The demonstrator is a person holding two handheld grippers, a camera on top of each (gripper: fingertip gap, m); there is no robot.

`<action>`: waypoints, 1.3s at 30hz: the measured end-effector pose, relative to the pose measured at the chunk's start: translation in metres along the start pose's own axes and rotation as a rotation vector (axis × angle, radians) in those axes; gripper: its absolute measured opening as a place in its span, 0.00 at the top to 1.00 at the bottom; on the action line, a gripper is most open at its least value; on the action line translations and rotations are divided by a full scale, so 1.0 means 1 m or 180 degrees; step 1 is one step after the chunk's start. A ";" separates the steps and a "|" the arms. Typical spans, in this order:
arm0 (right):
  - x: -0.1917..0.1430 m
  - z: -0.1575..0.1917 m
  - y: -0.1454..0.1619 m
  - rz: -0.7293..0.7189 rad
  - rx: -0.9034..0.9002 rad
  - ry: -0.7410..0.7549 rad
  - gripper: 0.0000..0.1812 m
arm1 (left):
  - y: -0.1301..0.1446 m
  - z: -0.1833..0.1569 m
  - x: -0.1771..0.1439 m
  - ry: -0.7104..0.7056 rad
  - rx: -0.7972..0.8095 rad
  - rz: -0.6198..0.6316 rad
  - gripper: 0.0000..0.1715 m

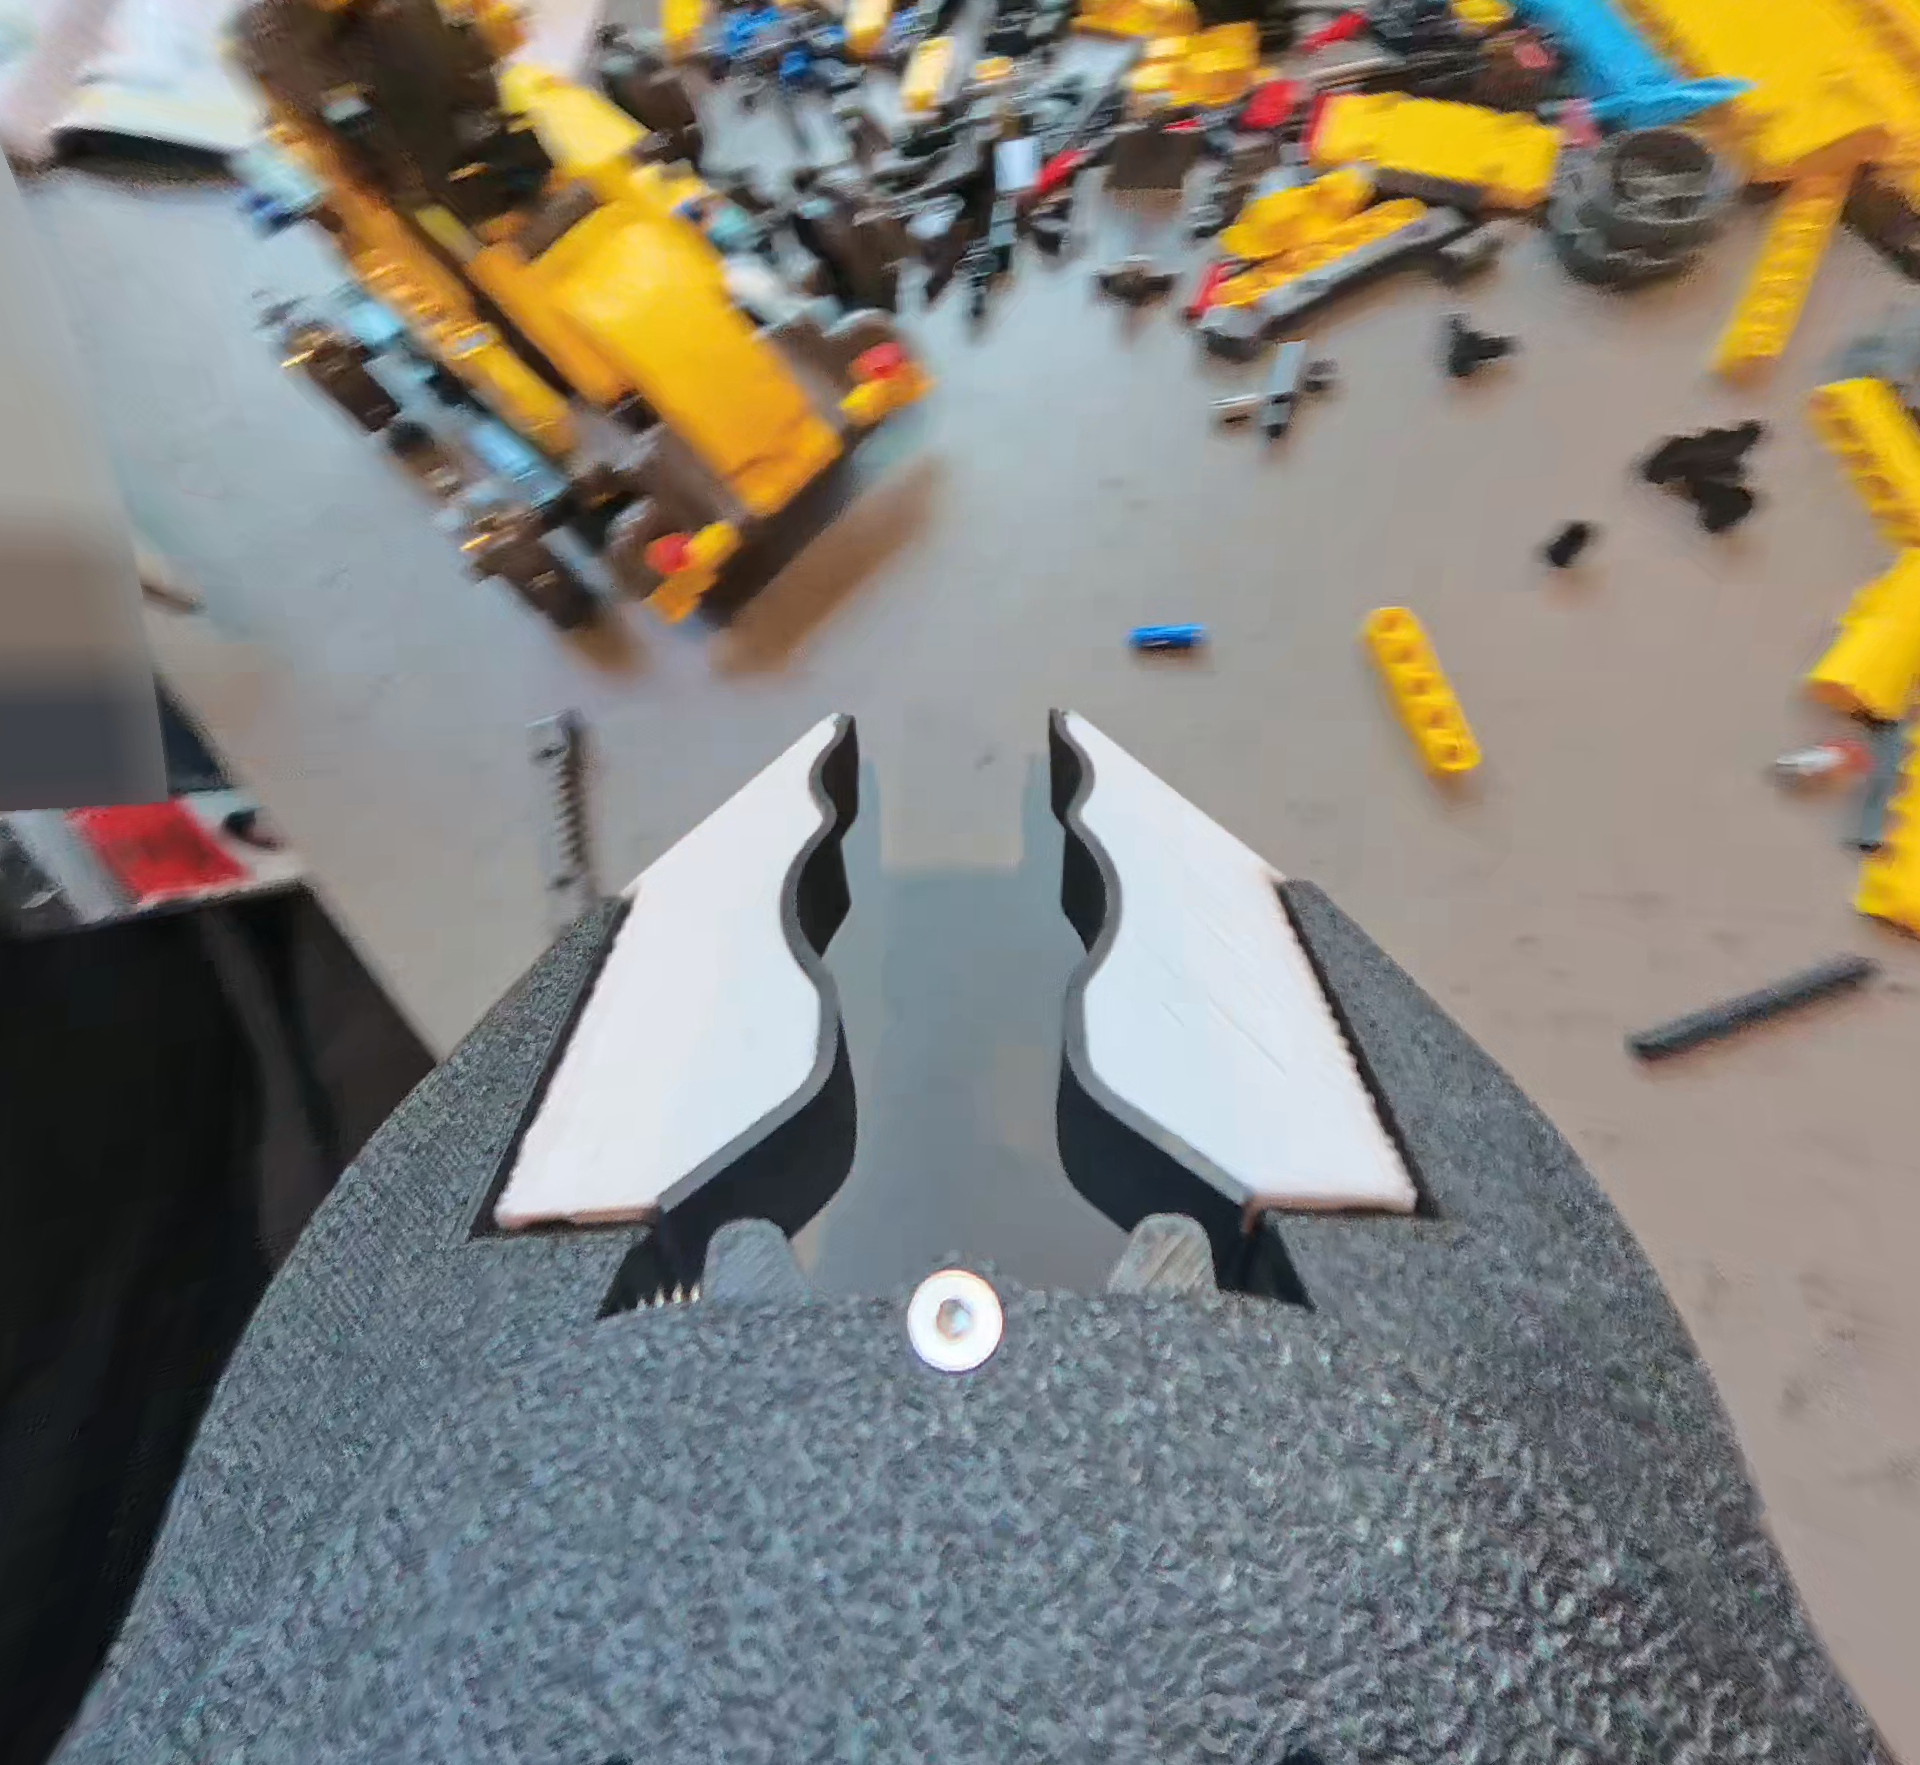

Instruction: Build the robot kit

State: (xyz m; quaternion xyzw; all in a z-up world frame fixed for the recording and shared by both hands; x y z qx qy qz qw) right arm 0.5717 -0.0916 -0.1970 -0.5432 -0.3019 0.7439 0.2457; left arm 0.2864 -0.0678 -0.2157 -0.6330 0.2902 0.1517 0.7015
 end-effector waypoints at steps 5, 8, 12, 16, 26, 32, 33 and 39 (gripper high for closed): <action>0.021 -0.029 -0.013 0.0033 -0.0100 0.0200 0.79 | 0.035 -0.028 -0.024 -0.0188 0.0023 -0.0282 0.80; 0.035 -0.039 -0.014 0.0180 -0.0188 0.0202 0.81 | 0.047 -0.031 -0.027 -0.0130 -0.0032 -0.0239 0.80; 0.046 -0.044 -0.014 0.0265 -0.0130 0.0128 0.85 | 0.046 -0.022 -0.029 -0.0069 -0.0032 -0.0262 0.80; 0.048 -0.043 -0.014 0.0200 -0.0099 0.0083 0.91 | 0.050 -0.017 -0.031 -0.0040 -0.0103 -0.0311 0.83; 0.046 -0.043 -0.010 0.0122 -0.0131 0.0073 0.91 | 0.051 0.018 -0.085 -0.0909 -0.0061 -0.0902 0.82; 0.046 -0.040 -0.010 0.0113 -0.0244 0.0012 0.91 | 0.070 0.030 -0.112 -0.1105 -0.0268 -0.1146 0.82; 0.047 -0.040 -0.010 0.0117 -0.0246 -0.0005 0.92 | 0.072 0.030 -0.116 -0.1088 -0.0281 -0.1188 0.82; 0.049 -0.041 -0.012 0.0124 -0.0238 -0.0049 0.92 | 0.082 0.034 -0.120 -0.0732 -0.0450 -0.1336 0.85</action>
Point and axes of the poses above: each gripper's, where its closed fingertips meet, x out along the fingers, y out of its underside, z = x × y across the jaws, the point moved 8 cm from there along -x, back along the fingers, and after that the axes turned 9 degrees about x, right-handed, at the moved point
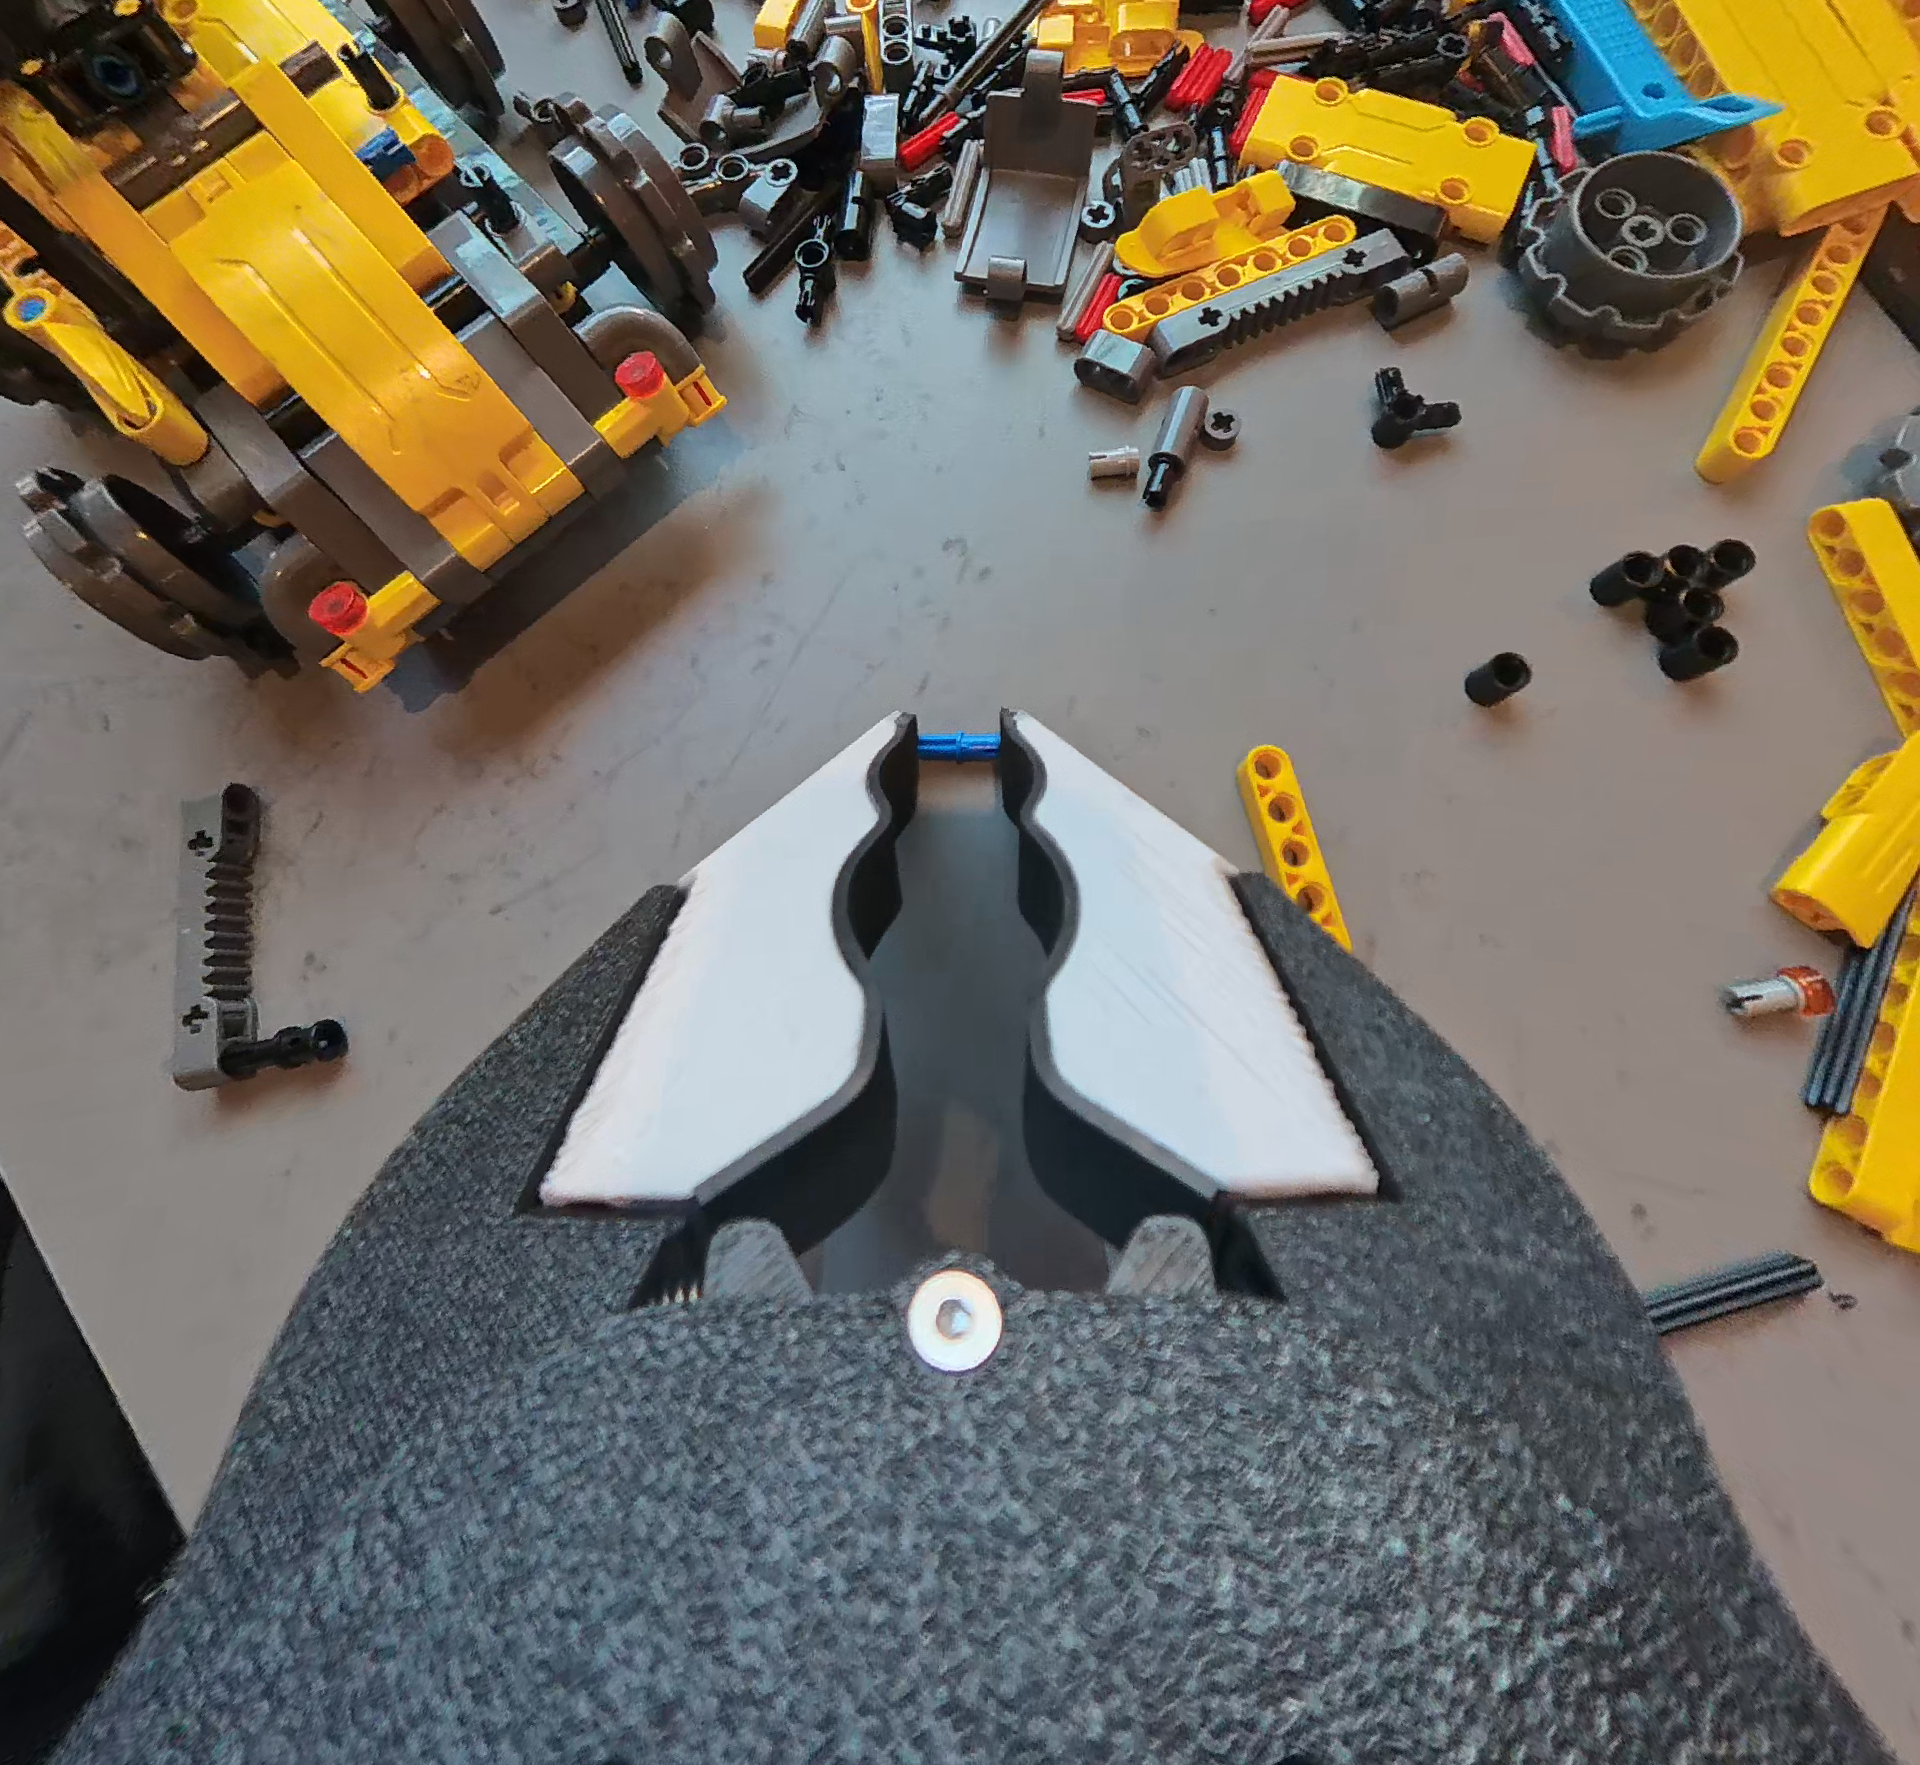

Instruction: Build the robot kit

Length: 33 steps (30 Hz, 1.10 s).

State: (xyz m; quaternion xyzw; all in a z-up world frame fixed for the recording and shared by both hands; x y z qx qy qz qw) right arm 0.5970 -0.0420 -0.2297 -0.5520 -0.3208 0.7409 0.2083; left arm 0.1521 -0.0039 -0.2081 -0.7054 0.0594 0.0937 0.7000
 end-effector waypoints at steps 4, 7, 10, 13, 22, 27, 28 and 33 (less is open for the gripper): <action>0.004 -0.001 -0.004 -0.0006 0.0062 0.0076 0.91 | 0.005 0.003 0.000 0.0210 -0.0054 0.0053 0.84; 0.006 -0.004 -0.007 -0.0020 0.0192 0.0095 0.92 | 0.008 0.011 -0.004 0.0206 -0.0117 0.0070 0.85; 0.009 -0.006 -0.010 -0.0038 0.0263 0.0150 0.92 | 0.011 0.019 -0.008 0.0273 -0.0302 0.0049 0.84; 0.011 -0.008 -0.012 -0.0049 0.0320 0.0180 0.91 | 0.015 0.022 -0.009 0.0390 -0.0403 0.0053 0.81; 0.015 -0.012 -0.016 -0.0066 0.0397 0.0214 0.91 | 0.016 0.027 -0.011 0.0475 -0.0521 0.0015 0.81; 0.015 -0.012 -0.017 -0.0069 0.0411 0.0209 0.92 | 0.016 0.025 -0.010 0.0506 -0.0548 0.0008 0.81; 0.015 -0.012 -0.017 -0.0069 0.0397 0.0221 0.92 | 0.015 0.024 -0.010 0.0525 -0.0554 0.0000 0.81; 0.015 -0.010 -0.017 -0.0077 0.0299 0.0289 0.92 | 0.014 0.012 -0.008 0.0674 -0.0507 0.0029 0.81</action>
Point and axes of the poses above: each gripper's, where its closed fingertips meet, x out along the fingers, y out of its underside, z = x × y across the jaws, the point moved 8 cm from there along -x, back along the fingers, and after that the axes turned 9 degrees about x, right-handed, at the moved point
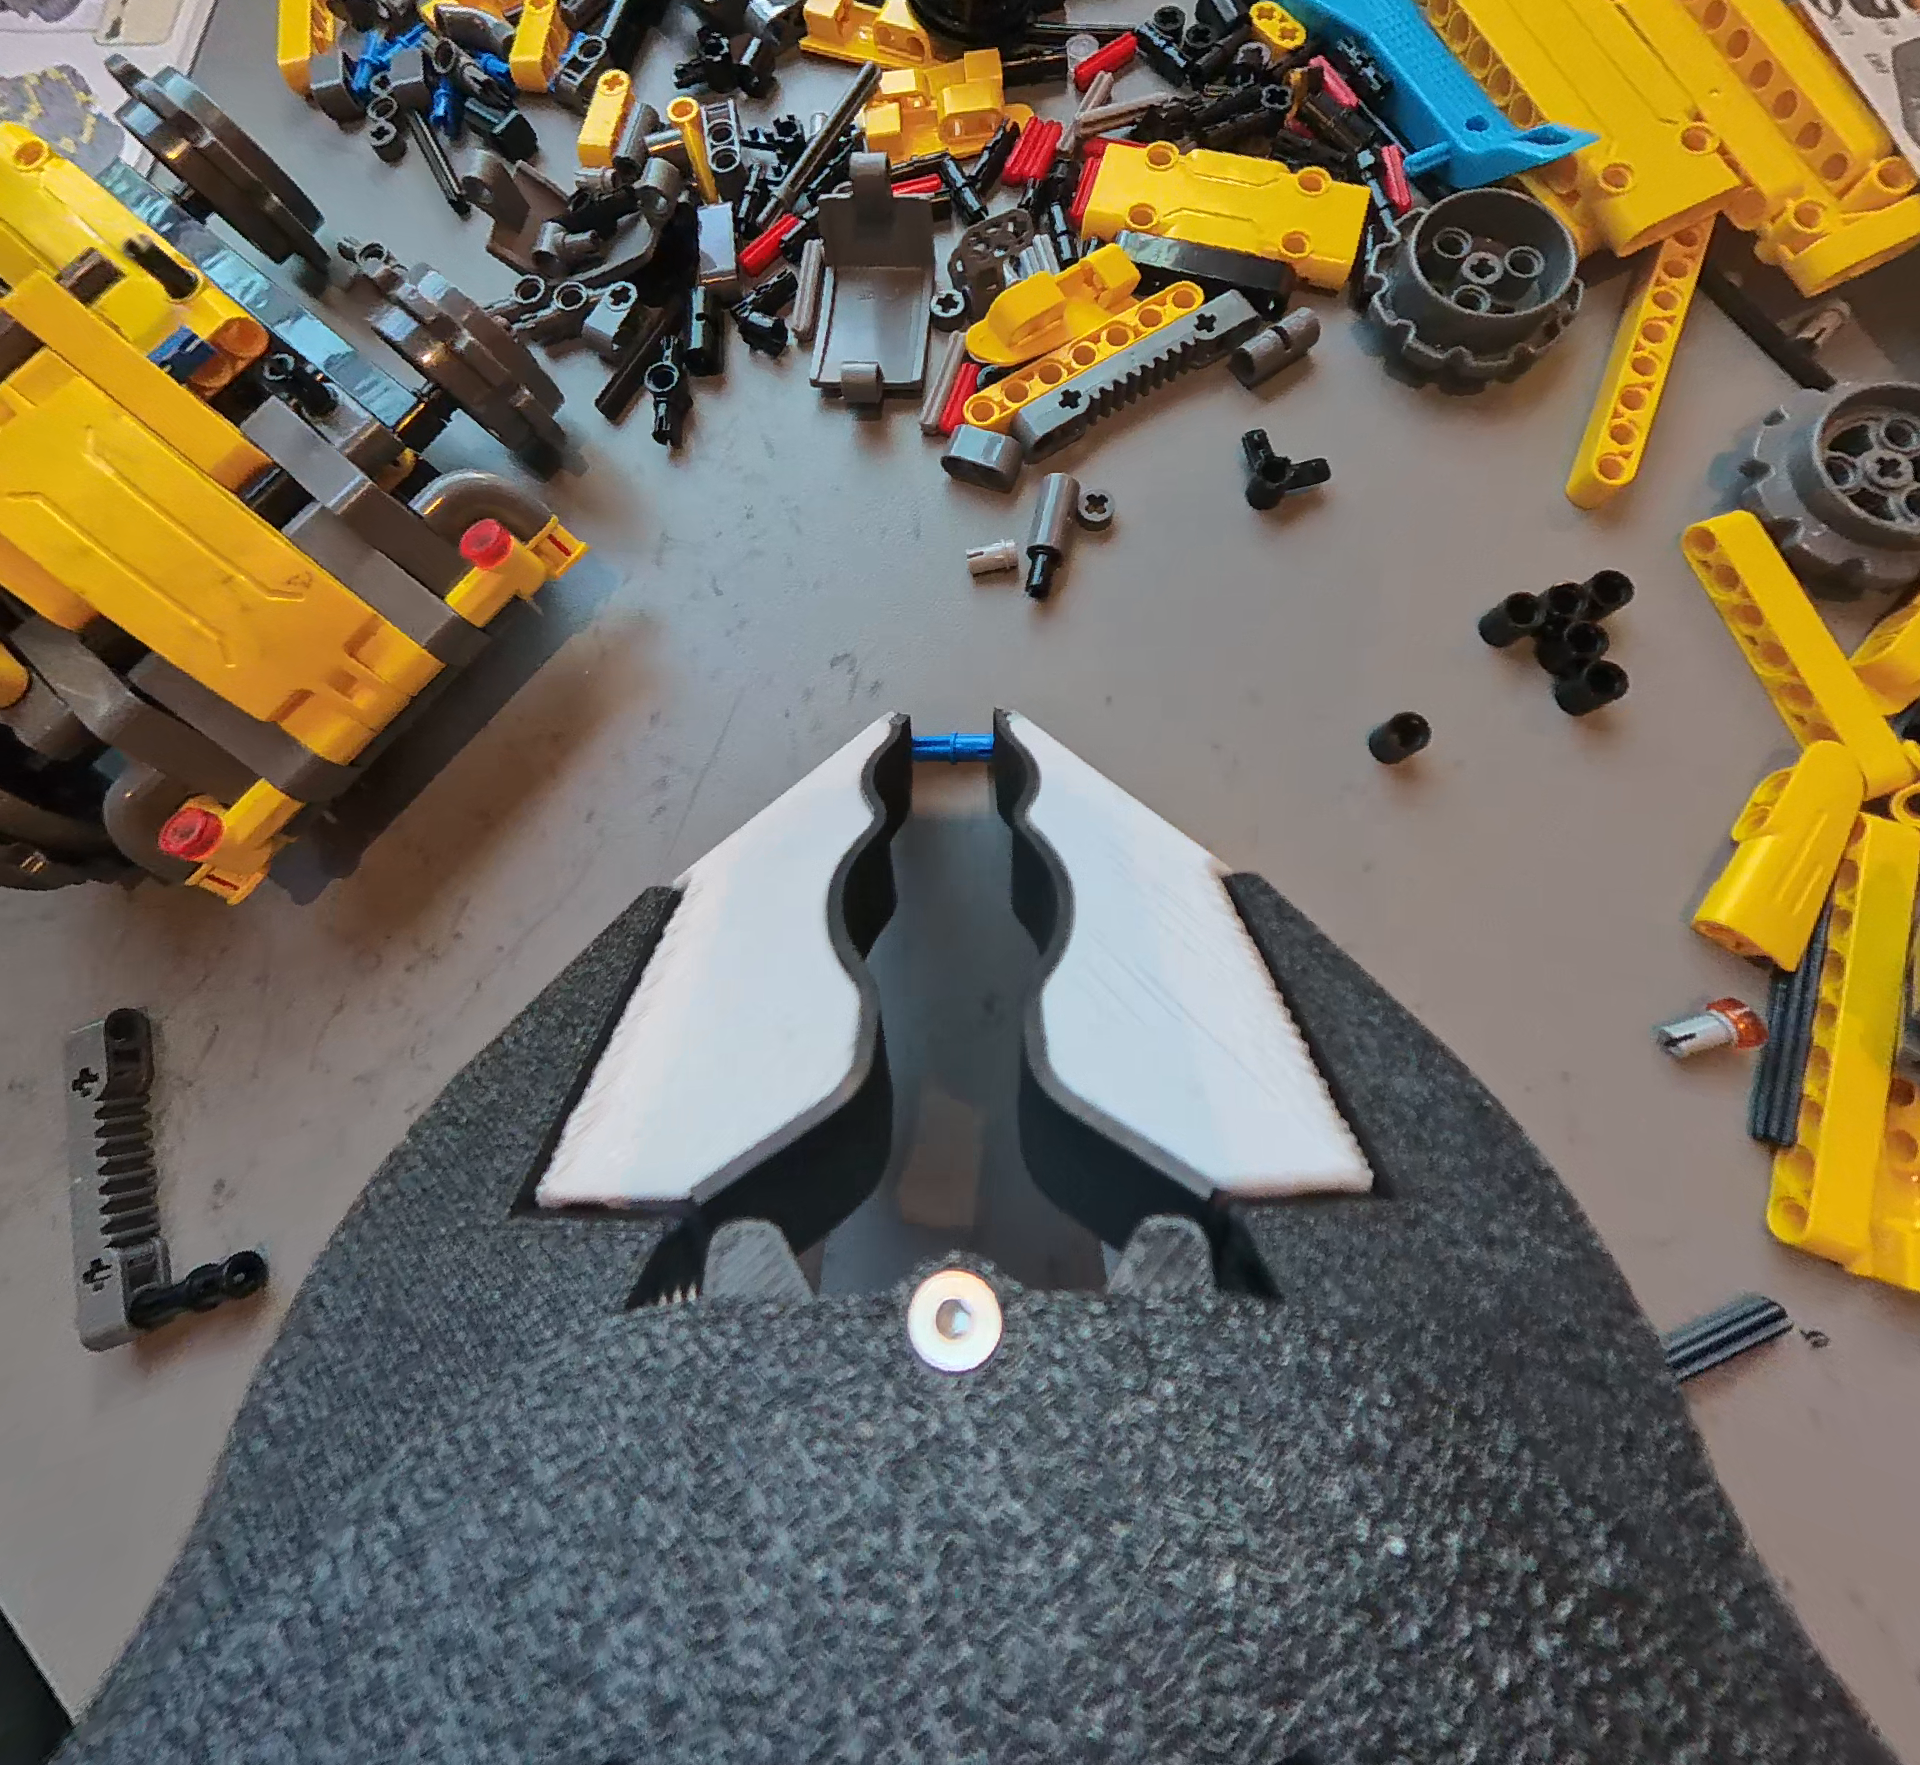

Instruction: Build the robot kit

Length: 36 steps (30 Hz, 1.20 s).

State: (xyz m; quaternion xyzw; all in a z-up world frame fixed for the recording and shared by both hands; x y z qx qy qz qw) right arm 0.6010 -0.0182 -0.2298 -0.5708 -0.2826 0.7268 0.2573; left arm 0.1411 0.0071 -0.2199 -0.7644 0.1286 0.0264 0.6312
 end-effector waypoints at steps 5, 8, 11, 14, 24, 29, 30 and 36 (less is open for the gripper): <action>-0.010 0.006 -0.001 -0.0276 -0.0169 0.0013 0.92 | 0.002 -0.015 0.015 0.0062 0.0145 0.0181 0.81; -0.018 0.009 0.000 -0.0471 -0.0276 0.0013 0.92 | 0.001 -0.021 0.024 0.0014 0.0200 0.0281 0.81; -0.025 0.014 0.005 -0.0543 -0.0374 0.0015 0.92 | -0.002 -0.026 0.028 -0.0041 0.0181 0.0293 0.82; -0.034 0.017 0.012 -0.0595 -0.0421 0.0020 0.92 | -0.001 -0.028 0.030 -0.0080 0.0253 0.0343 0.82; -0.067 0.052 0.024 -0.1076 -0.0287 -0.0377 0.92 | 0.011 -0.034 0.048 -0.0457 0.1055 0.0854 0.82; -0.075 0.093 0.027 -0.0813 0.0264 -0.1403 0.92 | -0.007 -0.049 0.069 -0.0690 0.1656 0.0883 0.81; -0.077 0.103 0.028 -0.0725 0.0416 -0.1718 0.92 | -0.013 -0.053 0.076 -0.0691 0.1779 0.0883 0.81; -0.079 0.148 0.042 -0.0033 0.0963 -0.2996 0.91 | -0.064 -0.078 0.137 -0.0494 0.2670 0.0779 0.85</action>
Point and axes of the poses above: each gripper's, where its closed fingertips meet, x out along the fingers, y out of its underside, z = x × y across the jaws, the point moved 8 cm from there along -x, back along the fingers, and after that the axes turned 9 degrees about x, right-handed, at the moved point
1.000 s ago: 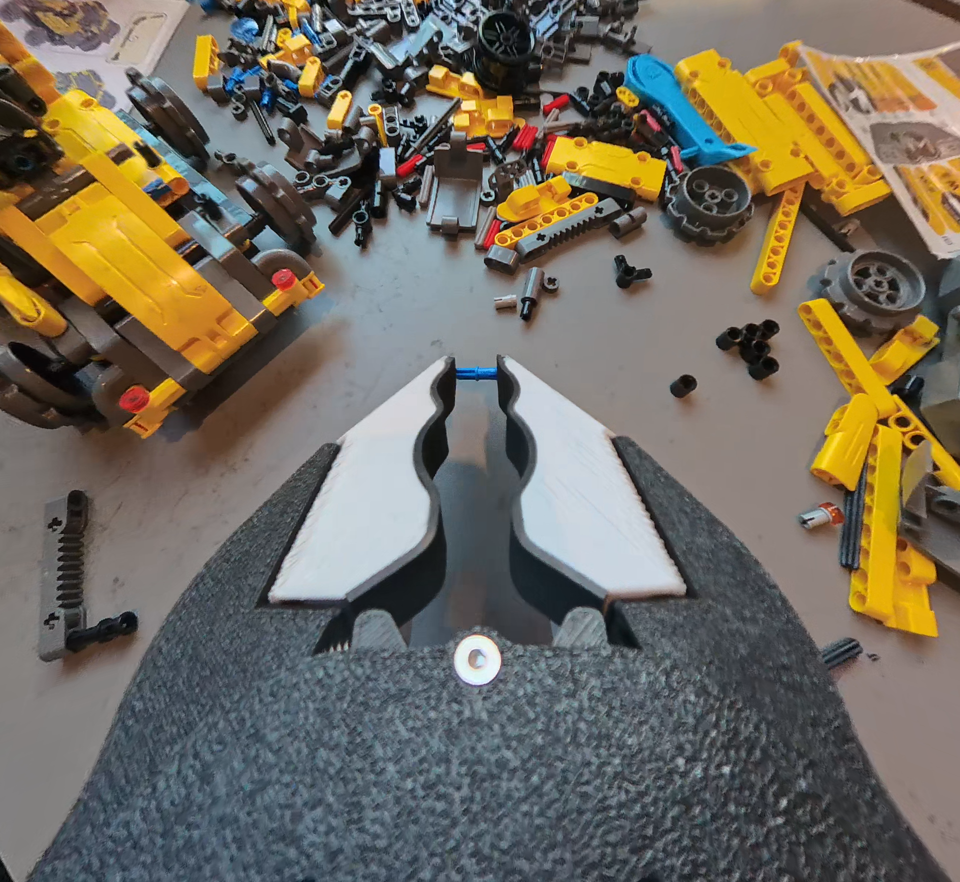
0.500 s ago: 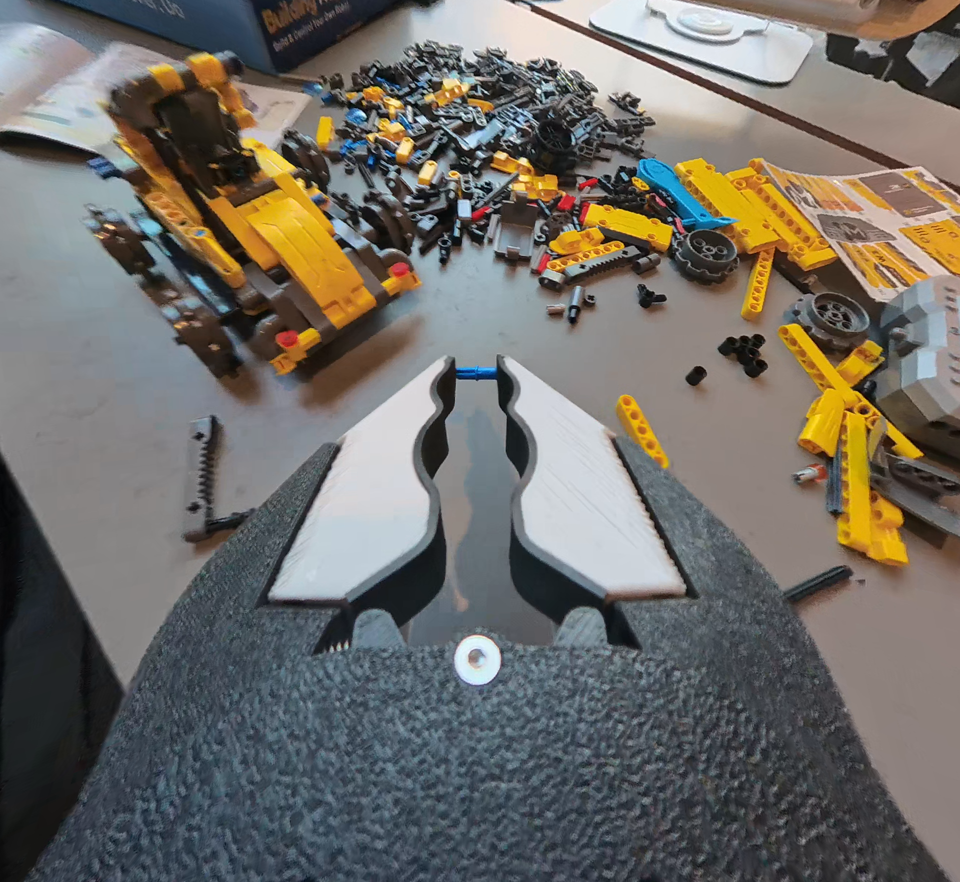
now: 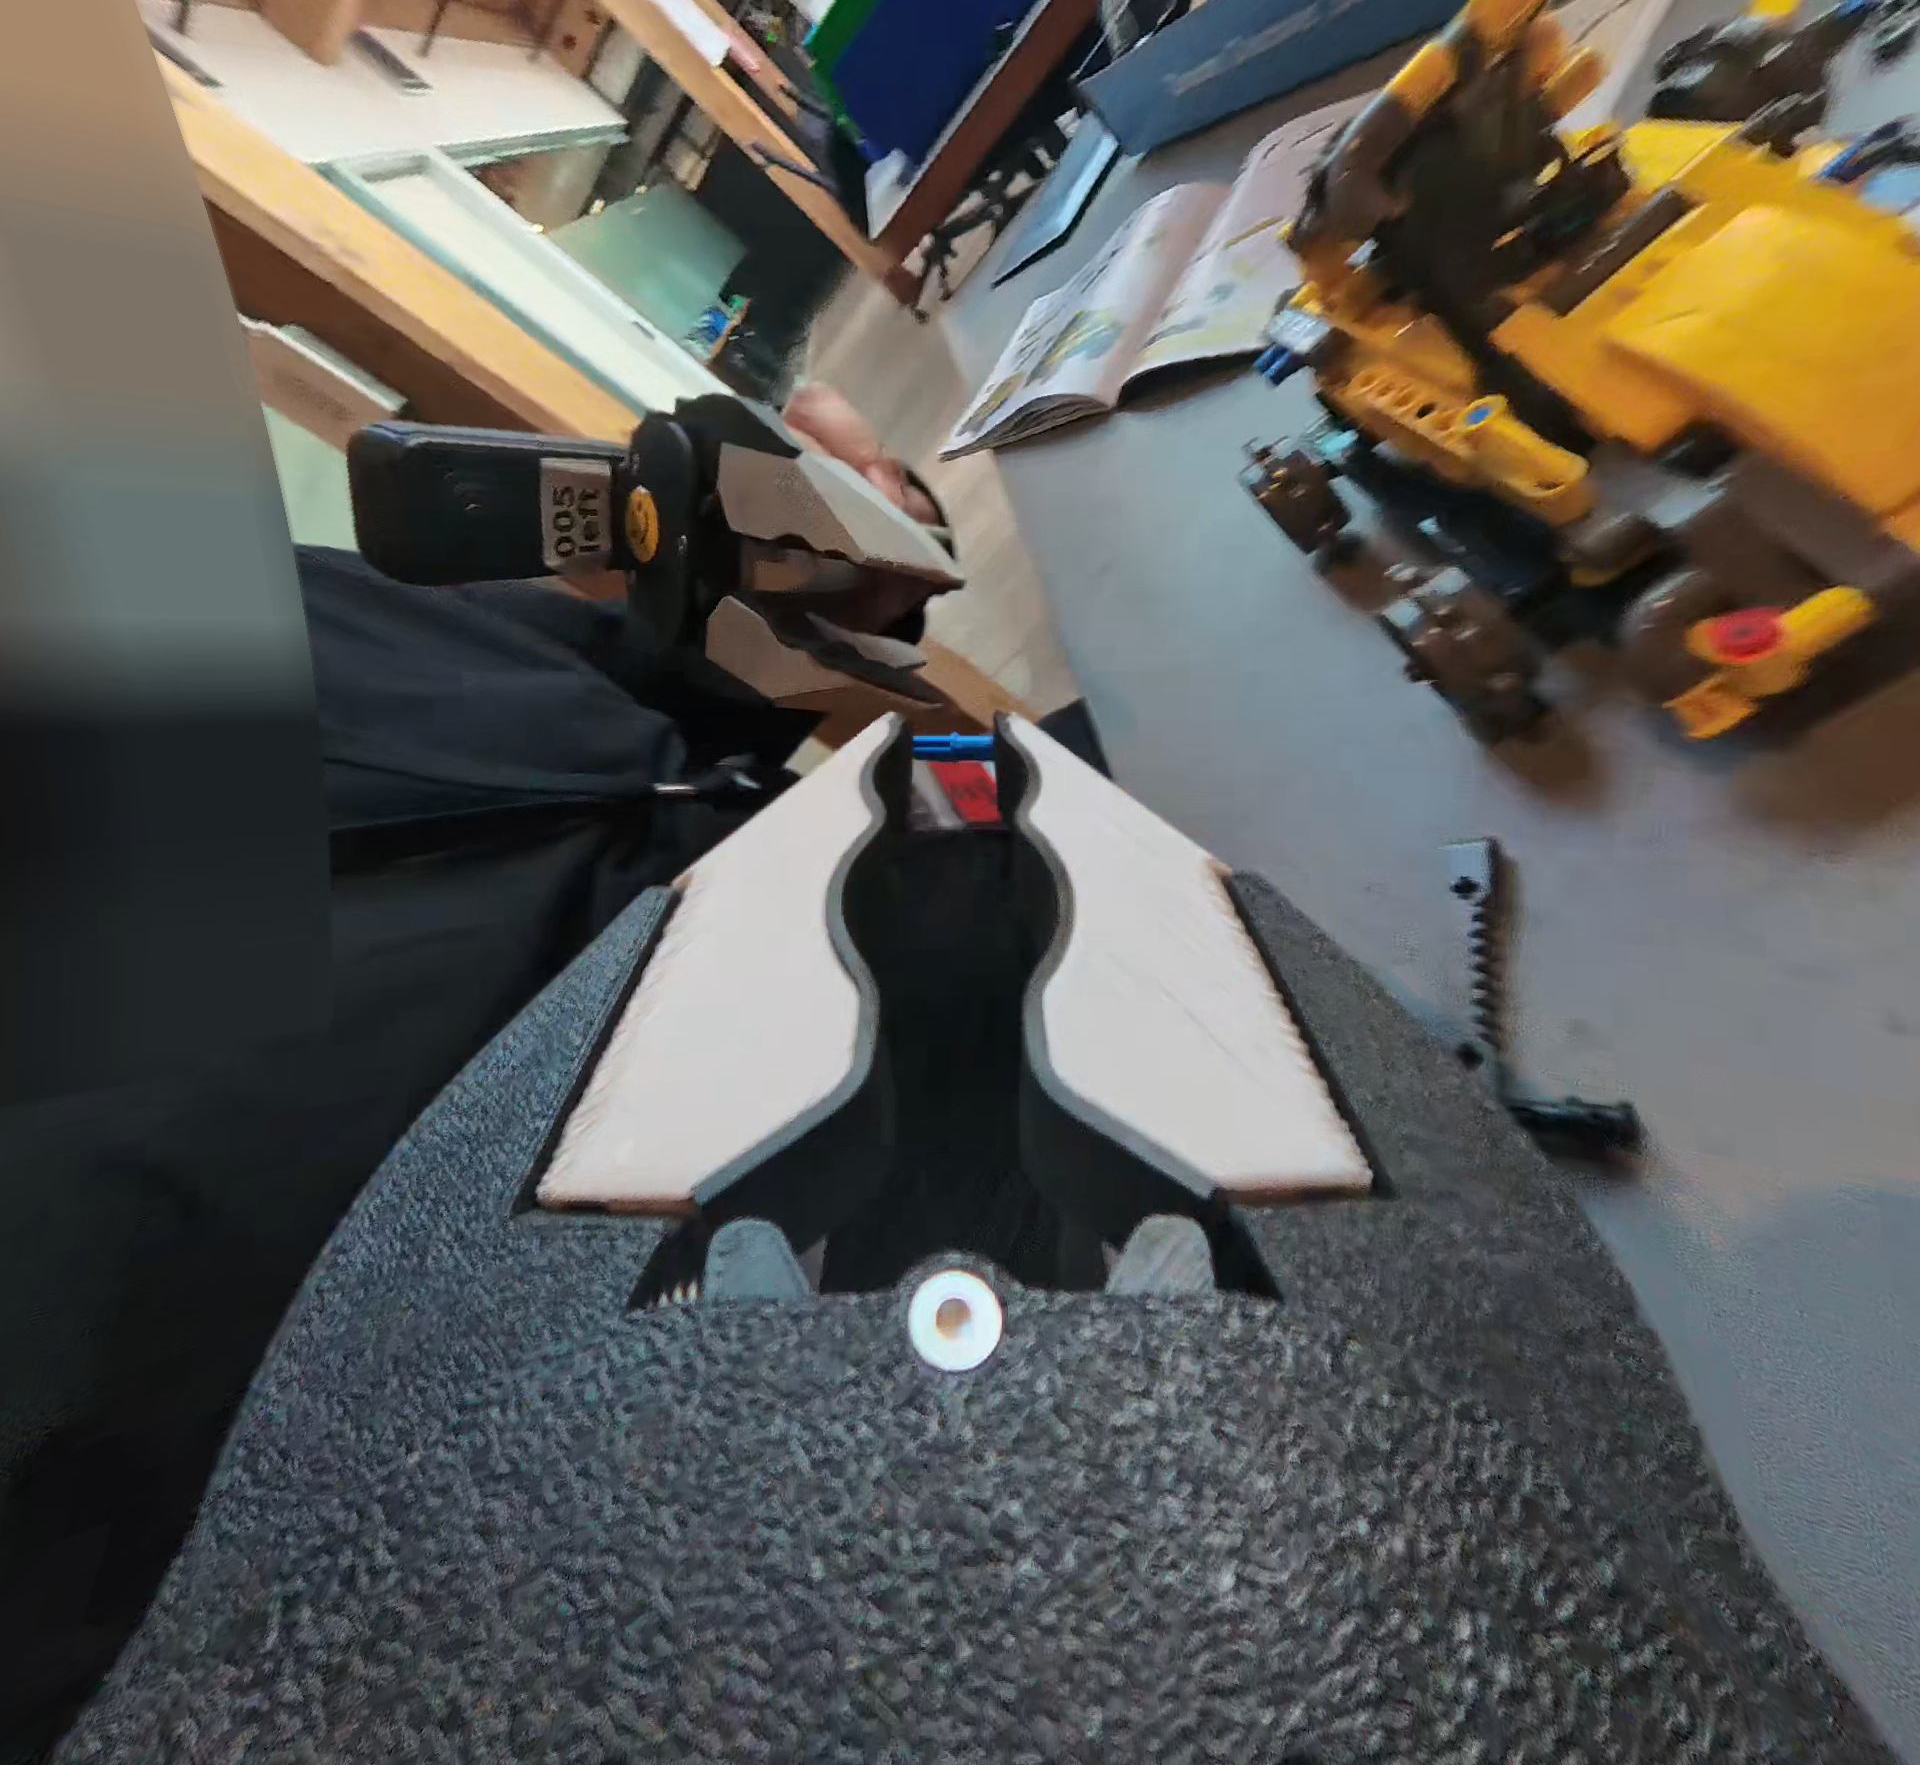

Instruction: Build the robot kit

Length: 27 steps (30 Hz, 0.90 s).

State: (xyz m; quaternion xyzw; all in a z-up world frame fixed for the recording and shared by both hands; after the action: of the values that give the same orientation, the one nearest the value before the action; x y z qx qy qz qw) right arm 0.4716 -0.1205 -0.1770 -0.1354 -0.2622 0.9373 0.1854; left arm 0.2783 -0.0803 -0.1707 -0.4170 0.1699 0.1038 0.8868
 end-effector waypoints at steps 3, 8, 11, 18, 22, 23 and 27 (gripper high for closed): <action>0.005 0.005 0.007 0.0112 0.0265 -0.0355 0.91 | -0.025 0.005 0.022 0.0200 0.0215 -0.0177 0.85; 0.001 0.004 0.009 -0.0041 0.0627 -0.0667 0.92 | -0.036 0.004 0.039 0.0298 0.0366 -0.0280 0.91; 0.001 -0.002 0.013 -0.0097 0.0781 -0.0753 0.92 | -0.038 0.005 0.043 0.0287 0.0312 -0.0300 0.91; 0.003 -0.010 0.015 -0.0356 0.1084 -0.0933 0.91 | -0.037 0.007 0.051 0.0240 0.0072 -0.0349 0.99; -0.001 -0.011 0.012 -0.0609 0.1020 -0.0760 0.91 | -0.033 0.012 0.055 0.0138 -0.0373 -0.0385 0.99; -0.004 -0.011 0.011 -0.0684 0.0961 -0.0669 0.91 | -0.031 0.015 0.056 0.0160 -0.0553 -0.0429 0.99; -0.027 -0.007 0.007 -0.1047 0.0022 0.0199 0.86 | -0.024 0.026 0.055 0.0578 -0.1576 -0.0827 0.98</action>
State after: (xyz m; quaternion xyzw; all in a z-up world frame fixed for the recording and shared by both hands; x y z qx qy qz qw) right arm 0.4967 -0.1342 -0.1827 -0.1190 -0.2717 0.8906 0.3448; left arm 0.3423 -0.0728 -0.1594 -0.6465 0.1632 -0.0101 0.7452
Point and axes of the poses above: each gripper's, where its closed fingertips meet, x out along the fingers, y out of its underside, z = x × y across the jaws, the point moved 8 cm from there along -x, back along the fingers, and after that the axes turned 9 degrees about x, right-handed, at the moved point
